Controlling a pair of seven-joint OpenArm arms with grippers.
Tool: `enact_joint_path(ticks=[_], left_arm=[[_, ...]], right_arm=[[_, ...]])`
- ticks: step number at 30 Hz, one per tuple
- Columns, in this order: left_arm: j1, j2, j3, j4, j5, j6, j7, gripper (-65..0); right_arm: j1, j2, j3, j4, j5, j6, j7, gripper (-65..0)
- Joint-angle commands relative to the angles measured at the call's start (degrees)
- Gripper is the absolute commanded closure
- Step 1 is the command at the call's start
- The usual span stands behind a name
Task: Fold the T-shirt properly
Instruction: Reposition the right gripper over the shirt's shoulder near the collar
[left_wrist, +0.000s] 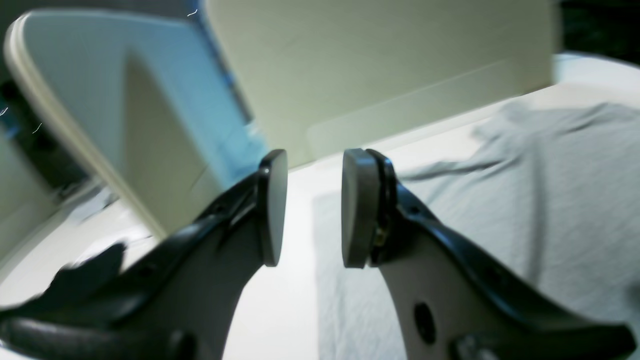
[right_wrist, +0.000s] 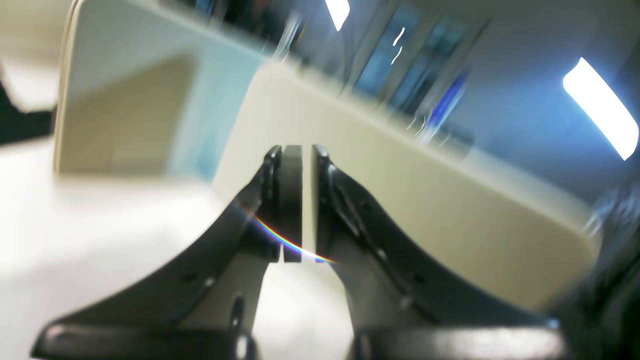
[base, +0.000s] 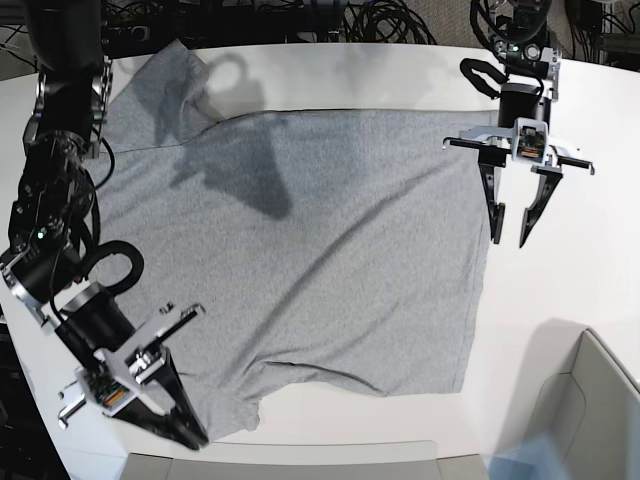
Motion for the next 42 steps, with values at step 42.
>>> enact_joint_path(ticks=[42], left_arm=[[6.13, 0.86, -1.46, -0.36, -0.32, 2.19, 4.46, -19.7]], right_arm=[[-59.93, -8.68, 41.82, -24.07, 34.30, -0.38, -19.68, -15.8]])
